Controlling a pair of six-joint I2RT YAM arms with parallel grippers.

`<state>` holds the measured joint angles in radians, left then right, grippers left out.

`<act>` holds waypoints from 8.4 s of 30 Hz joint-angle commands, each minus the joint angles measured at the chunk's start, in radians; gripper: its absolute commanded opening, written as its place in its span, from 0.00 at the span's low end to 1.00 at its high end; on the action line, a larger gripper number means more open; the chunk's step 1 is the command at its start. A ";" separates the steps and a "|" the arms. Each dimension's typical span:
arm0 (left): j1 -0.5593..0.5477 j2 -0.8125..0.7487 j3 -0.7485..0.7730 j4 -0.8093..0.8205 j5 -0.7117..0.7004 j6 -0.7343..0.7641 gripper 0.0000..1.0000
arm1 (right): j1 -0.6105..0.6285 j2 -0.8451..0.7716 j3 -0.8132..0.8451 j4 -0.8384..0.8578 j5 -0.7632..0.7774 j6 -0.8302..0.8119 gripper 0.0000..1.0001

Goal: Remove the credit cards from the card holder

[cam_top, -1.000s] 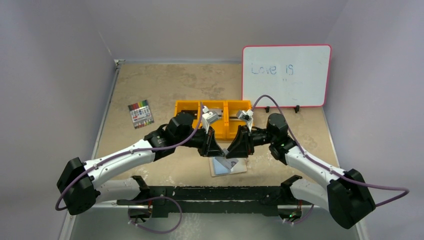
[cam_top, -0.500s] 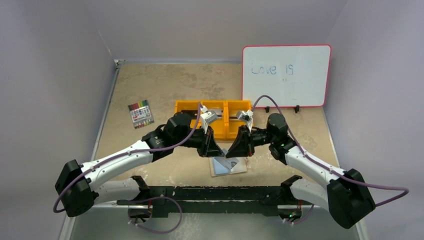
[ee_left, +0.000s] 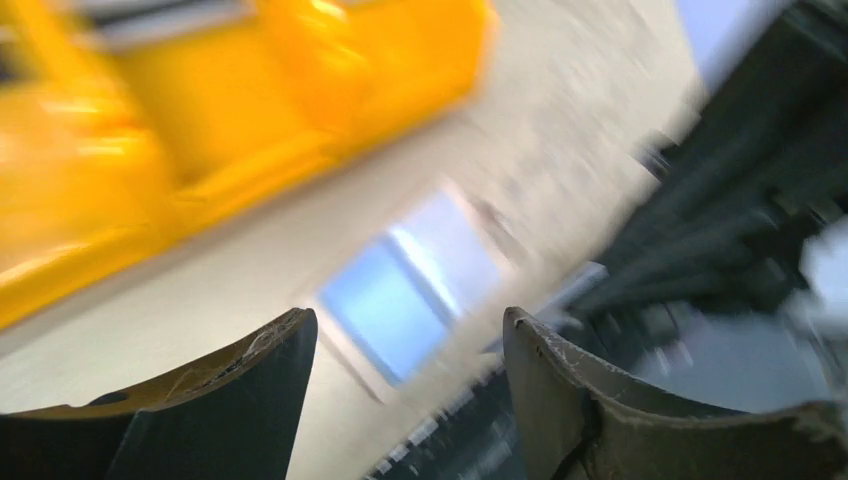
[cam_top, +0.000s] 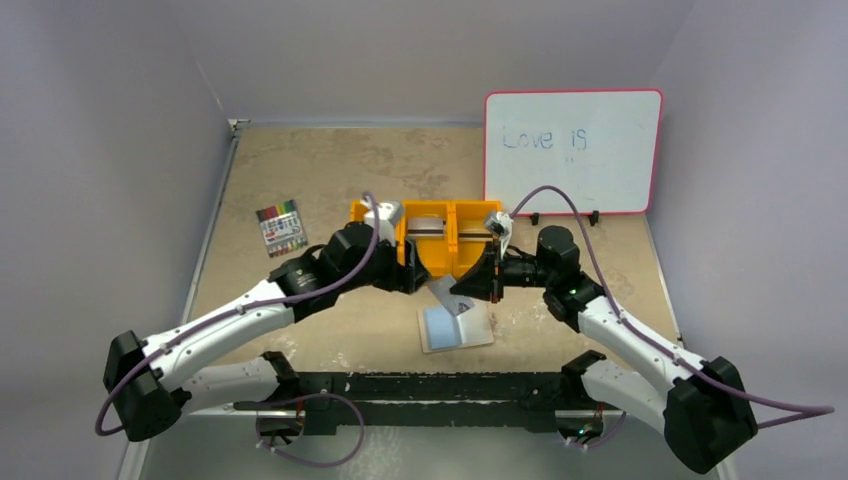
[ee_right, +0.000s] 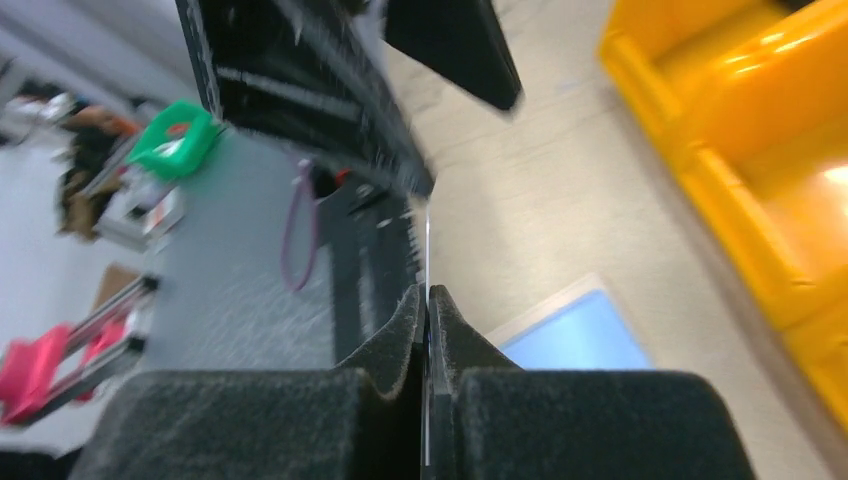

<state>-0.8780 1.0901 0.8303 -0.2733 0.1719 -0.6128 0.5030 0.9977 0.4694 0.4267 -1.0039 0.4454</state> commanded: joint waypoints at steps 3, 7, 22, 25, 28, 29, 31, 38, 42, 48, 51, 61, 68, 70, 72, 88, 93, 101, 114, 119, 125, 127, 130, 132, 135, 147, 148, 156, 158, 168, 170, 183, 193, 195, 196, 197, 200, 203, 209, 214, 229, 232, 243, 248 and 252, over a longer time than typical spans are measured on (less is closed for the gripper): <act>0.010 -0.103 0.139 -0.458 -1.030 -0.354 0.71 | 0.002 -0.082 0.080 -0.048 0.399 -0.234 0.00; 0.010 -0.180 0.107 -0.530 -1.117 -0.451 0.72 | 0.010 -0.053 0.132 -0.032 0.579 -0.381 0.00; 0.010 -0.291 0.028 -0.630 -1.137 -0.556 0.74 | 0.213 0.432 0.489 -0.113 0.874 -0.870 0.00; 0.010 -0.304 0.028 -0.630 -1.097 -0.540 0.75 | 0.226 0.514 0.599 -0.186 0.893 -0.874 0.00; 0.010 -0.332 0.009 -0.627 -1.079 -0.525 0.76 | 0.237 0.572 0.642 -0.230 0.924 -0.911 0.00; 0.009 -0.340 0.001 -0.628 -1.080 -0.525 0.76 | 0.238 0.586 0.647 -0.238 0.921 -0.933 0.00; 0.010 -0.358 -0.009 -0.632 -1.078 -0.525 0.76 | 0.238 0.609 0.655 -0.263 0.913 -0.973 0.00; 0.010 -0.388 -0.023 -0.632 -1.089 -0.507 0.76 | 0.238 0.679 0.696 -0.306 0.933 -1.048 0.00; 0.010 -0.383 -0.017 -0.653 -1.093 -0.516 0.76 | 0.238 0.731 0.731 -0.335 0.975 -1.090 0.00; 0.010 -0.387 -0.013 -0.669 -1.080 -0.532 0.76 | 0.238 0.783 0.747 -0.342 0.966 -1.145 0.00; 0.010 -0.395 0.008 -0.689 -1.097 -0.553 0.76 | 0.238 0.801 0.749 -0.331 0.959 -1.189 0.00; 0.010 -0.427 0.030 -0.697 -1.125 -0.547 0.76 | 0.236 0.881 0.771 -0.259 1.010 -1.269 0.00; 0.010 -0.435 0.029 -0.715 -1.126 -0.555 0.76 | 0.235 0.916 0.770 -0.198 1.066 -1.296 0.00; 0.010 -0.440 0.027 -0.712 -1.127 -0.555 0.76 | 0.235 0.919 0.766 -0.185 1.062 -1.306 0.00; 0.010 -0.440 0.024 -0.708 -1.128 -0.553 0.76 | 0.235 0.925 0.772 -0.186 1.057 -1.308 0.00; 0.010 -0.432 0.007 -0.698 -1.103 -0.559 0.76 | 0.235 0.943 0.744 -0.182 1.031 -1.381 0.03; 0.010 -0.437 0.006 -0.696 -1.106 -0.565 0.76 | 0.236 0.946 0.739 -0.168 1.027 -1.387 0.05; 0.010 -0.434 -0.002 -0.695 -1.098 -0.566 0.76 | 0.236 0.916 0.727 -0.190 1.007 -1.368 0.12; 0.010 -0.403 -0.018 -0.650 -1.066 -0.550 0.76 | 0.236 0.799 0.743 -0.285 0.956 -1.329 0.34; 0.010 -0.383 -0.027 -0.628 -1.046 -0.542 0.76 | 0.236 0.726 0.712 -0.285 0.926 -1.296 0.35; 0.010 -0.360 -0.028 -0.595 -1.023 -0.529 0.76 | 0.235 0.583 0.640 -0.178 0.921 -1.087 0.38; 0.010 -0.350 -0.031 -0.584 -1.018 -0.527 0.76 | 0.235 0.516 0.582 -0.089 0.956 -0.959 0.40; 0.010 -0.332 -0.030 -0.557 -1.003 -0.518 0.76 | 0.235 0.440 0.513 -0.004 0.999 -0.730 0.38; 0.010 -0.315 -0.026 -0.545 -0.998 -0.511 0.76 | 0.235 0.422 0.475 0.010 1.020 -0.562 0.27; 0.010 -0.293 -0.016 -0.537 -0.997 -0.508 0.76 | 0.234 0.479 0.488 -0.078 0.994 -0.394 0.13; 0.010 -0.342 -0.010 -0.586 -1.024 -0.547 0.76 | 0.243 0.760 0.691 -0.355 0.945 -0.202 0.00; 0.010 -0.353 -0.013 -0.589 -1.033 -0.550 0.76 | 0.243 0.768 0.694 -0.362 0.951 -0.199 0.00; 0.010 -0.372 -0.013 -0.594 -1.049 -0.554 0.76 | 0.244 0.901 0.767 -0.421 1.030 -0.162 0.00; 0.010 -0.375 -0.011 -0.610 -1.050 -0.564 0.76 | 0.244 0.900 0.761 -0.403 1.042 -0.154 0.00; 0.010 -0.396 -0.024 -0.596 -1.045 -0.572 0.76 | 0.243 0.953 0.813 -0.416 1.090 -0.159 0.00; 0.010 -0.394 -0.022 -0.603 -1.047 -0.571 0.76 | 0.244 0.940 0.808 -0.411 1.089 -0.156 0.00; 0.010 -0.384 -0.028 -0.599 -1.039 -0.578 0.76 | 0.244 0.981 0.874 -0.445 1.222 -0.154 0.00; 0.010 -0.386 -0.033 -0.601 -1.030 -0.574 0.76 | 0.243 0.951 0.902 -0.452 1.186 -0.163 0.02; 0.010 -0.384 -0.034 -0.597 -1.026 -0.573 0.76 | 0.243 0.890 0.862 -0.430 1.169 -0.160 0.05; 0.010 -0.386 -0.035 -0.593 -1.024 -0.572 0.76 | 0.244 0.848 0.841 -0.418 1.161 -0.159 0.06; 0.010 -0.385 -0.036 -0.588 -1.022 -0.569 0.76 | 0.244 0.806 0.820 -0.410 1.154 -0.158 0.07; 0.009 -0.383 -0.044 -0.565 -1.017 -0.561 0.77 | 0.244 0.647 0.743 -0.401 1.149 -0.132 0.12; 0.010 -0.373 -0.049 -0.532 -1.002 -0.550 0.78 | 0.243 0.467 0.629 -0.385 1.176 -0.089 0.21; 0.010 -0.327 -0.068 -0.443 -0.956 -0.541 0.80 | 0.242 0.101 0.313 -0.325 1.115 0.160 0.56; 0.010 -0.277 -0.069 -0.385 -0.935 -0.554 0.81 | 0.242 -0.179 0.079 -0.295 1.071 0.500 1.00; 0.011 -0.159 -0.057 -0.290 -0.873 -0.565 0.81 | 0.362 0.042 0.028 -0.456 1.151 0.328 0.72; 0.010 -0.132 -0.027 -0.308 -0.885 -0.548 0.81 | 0.444 0.116 0.084 -0.480 1.231 0.332 0.71; 0.010 -0.142 -0.024 -0.358 -0.948 -0.612 0.79 | 0.657 0.405 0.294 -0.673 1.481 0.390 0.69; 0.010 -0.212 -0.058 -0.398 -0.981 -0.658 0.79 | 0.676 0.457 0.308 -0.674 1.487 0.399 0.70; 0.010 -0.269 -0.095 -0.417 -0.999 -0.696 0.79 | 0.683 0.513 0.339 -0.685 1.486 0.387 0.71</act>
<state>-0.8684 0.8722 0.7647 -0.6640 -0.7727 -1.2488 1.1748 1.4761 0.7479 -0.2310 0.4305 0.8230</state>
